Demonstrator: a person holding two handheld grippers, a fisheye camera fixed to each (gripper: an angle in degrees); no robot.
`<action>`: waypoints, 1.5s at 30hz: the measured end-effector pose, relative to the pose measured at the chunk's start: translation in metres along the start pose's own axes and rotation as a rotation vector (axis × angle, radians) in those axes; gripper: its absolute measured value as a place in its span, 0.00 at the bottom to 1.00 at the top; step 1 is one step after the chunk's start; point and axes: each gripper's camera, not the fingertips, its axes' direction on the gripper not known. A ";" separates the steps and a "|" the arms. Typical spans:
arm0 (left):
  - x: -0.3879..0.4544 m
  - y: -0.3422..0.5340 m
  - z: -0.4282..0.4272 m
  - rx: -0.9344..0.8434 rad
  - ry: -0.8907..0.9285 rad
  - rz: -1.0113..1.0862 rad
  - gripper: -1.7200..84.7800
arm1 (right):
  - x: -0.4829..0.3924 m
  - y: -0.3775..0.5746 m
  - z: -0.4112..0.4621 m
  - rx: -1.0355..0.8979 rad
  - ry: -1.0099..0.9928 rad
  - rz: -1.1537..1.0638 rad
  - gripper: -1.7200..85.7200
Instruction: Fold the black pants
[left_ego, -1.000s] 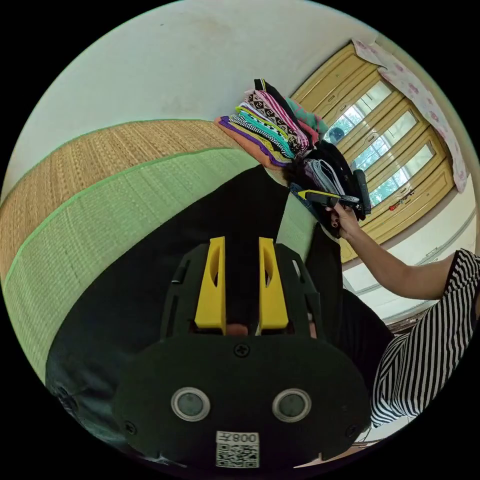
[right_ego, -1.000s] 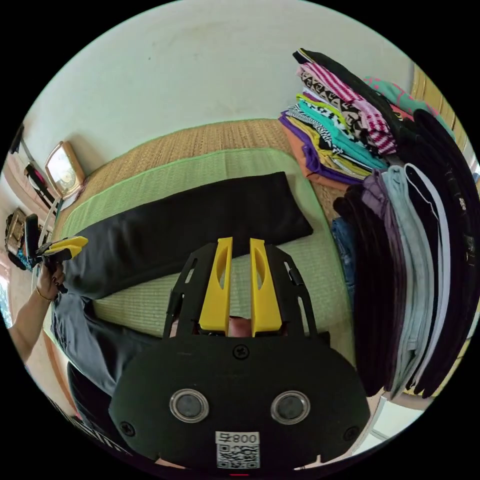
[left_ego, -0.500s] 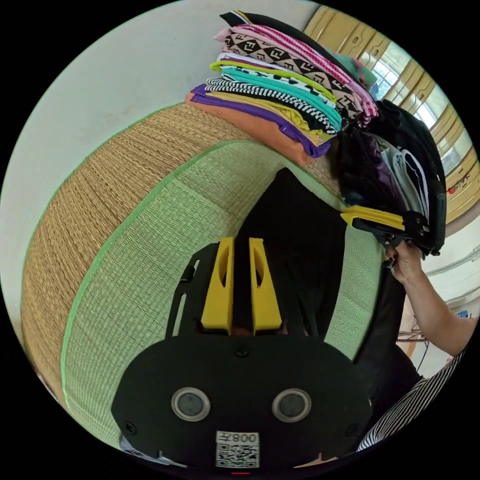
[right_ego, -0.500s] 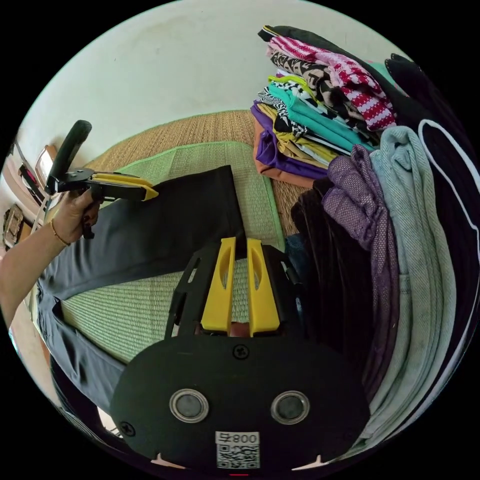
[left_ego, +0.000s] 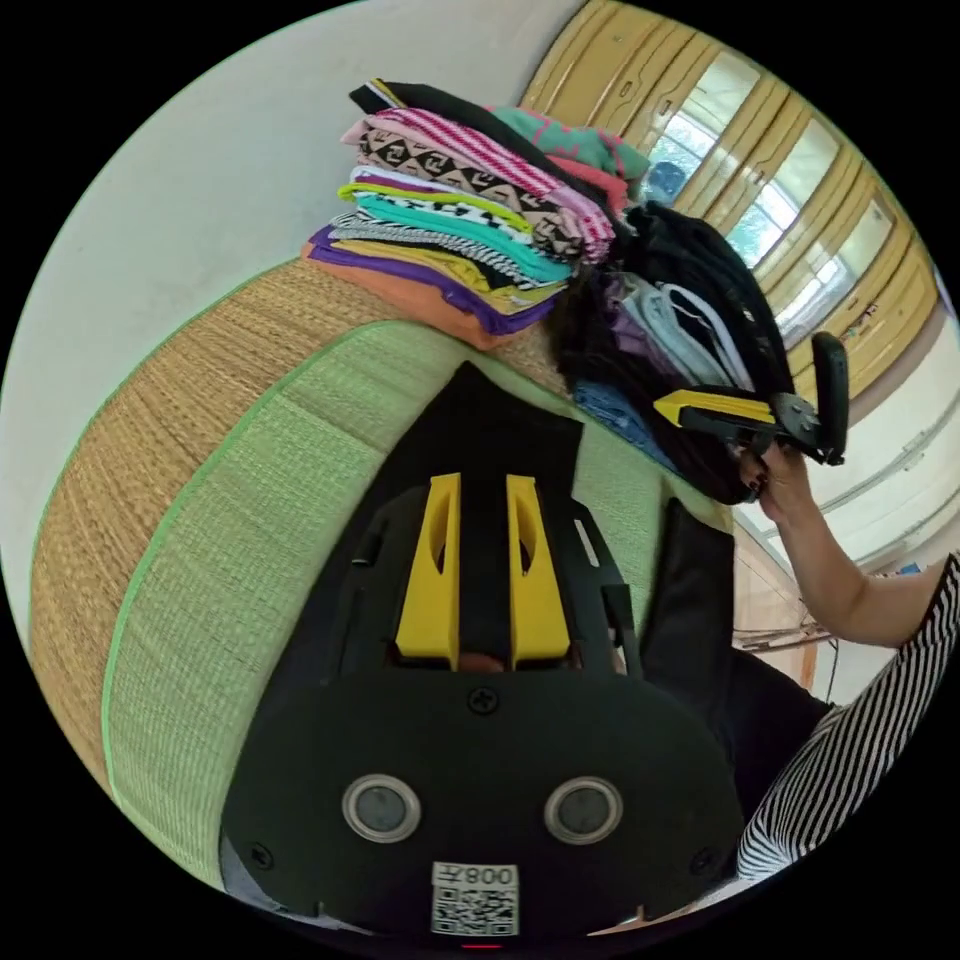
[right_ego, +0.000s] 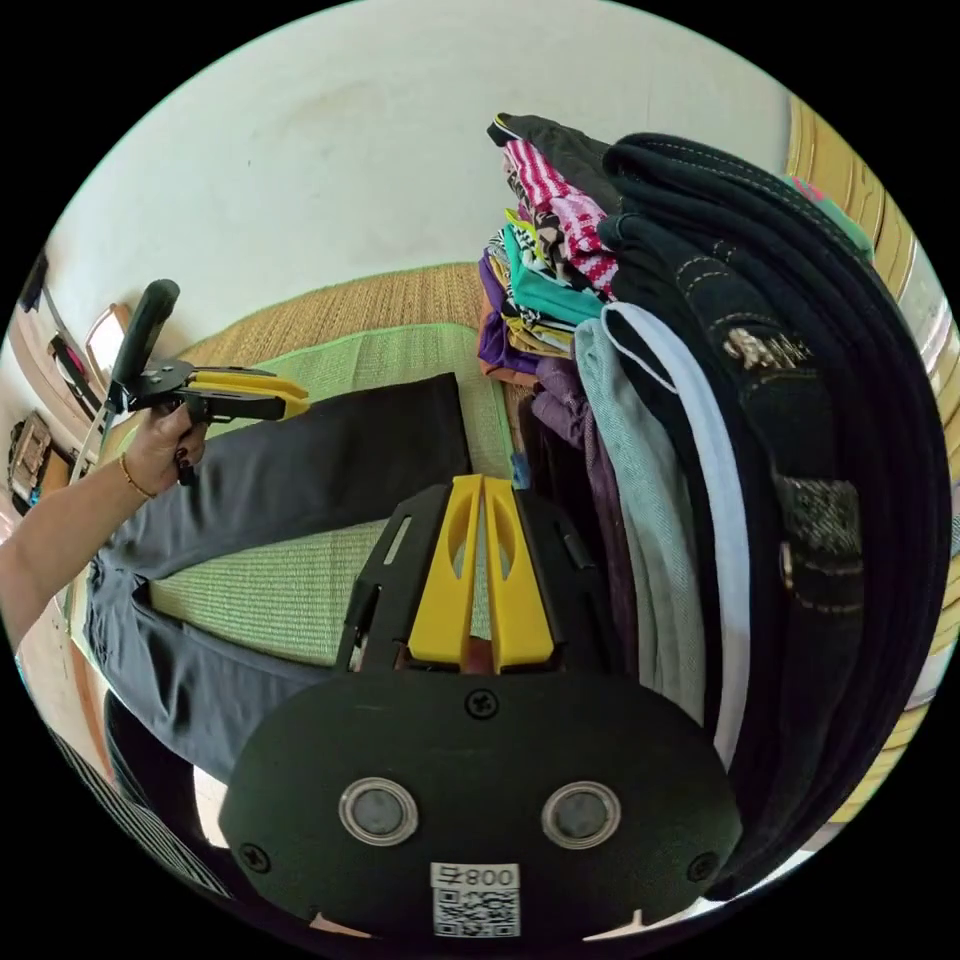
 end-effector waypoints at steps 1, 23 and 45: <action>0.008 0.003 0.002 -0.002 0.050 0.023 0.11 | -0.001 0.008 -0.005 -0.003 -0.001 -0.001 0.05; 0.126 0.034 0.011 -0.214 0.094 0.187 0.07 | -0.004 0.104 -0.040 -0.194 -0.014 0.181 0.05; 0.088 0.353 -0.304 -0.214 -0.361 -0.868 0.05 | -0.404 0.047 -0.003 -0.327 -0.544 -0.760 0.02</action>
